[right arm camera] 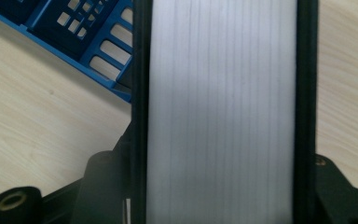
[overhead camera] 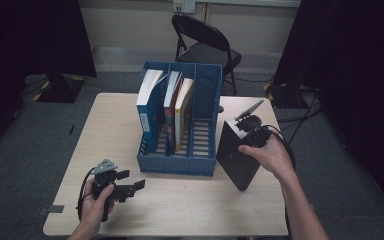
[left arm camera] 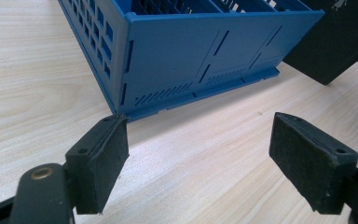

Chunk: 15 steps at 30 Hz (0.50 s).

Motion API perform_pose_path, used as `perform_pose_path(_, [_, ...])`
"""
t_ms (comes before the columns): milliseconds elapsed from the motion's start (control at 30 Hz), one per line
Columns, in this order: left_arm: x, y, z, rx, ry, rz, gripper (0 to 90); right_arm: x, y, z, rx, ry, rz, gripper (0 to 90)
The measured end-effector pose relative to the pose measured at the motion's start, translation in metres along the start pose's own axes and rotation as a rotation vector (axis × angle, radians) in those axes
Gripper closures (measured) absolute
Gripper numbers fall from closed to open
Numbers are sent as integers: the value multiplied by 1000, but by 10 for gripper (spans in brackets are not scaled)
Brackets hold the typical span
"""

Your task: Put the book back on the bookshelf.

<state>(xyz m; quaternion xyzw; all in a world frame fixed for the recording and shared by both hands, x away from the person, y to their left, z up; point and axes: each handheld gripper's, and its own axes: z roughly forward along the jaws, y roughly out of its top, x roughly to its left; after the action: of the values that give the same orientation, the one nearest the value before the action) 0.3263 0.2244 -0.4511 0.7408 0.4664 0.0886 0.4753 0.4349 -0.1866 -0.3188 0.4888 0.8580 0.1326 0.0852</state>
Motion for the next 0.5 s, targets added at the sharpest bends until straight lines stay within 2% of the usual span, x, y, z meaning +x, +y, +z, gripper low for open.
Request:
perform_pose_path(133, [0, 0, 0, 2, -5, 5, 195, 1, 1, 0, 22, -5, -6, 522])
perform_pose_path(500, [2, 0, 0, 5, 1, -5, 195, 1, -1, -1, -2, -16, 12, 531])
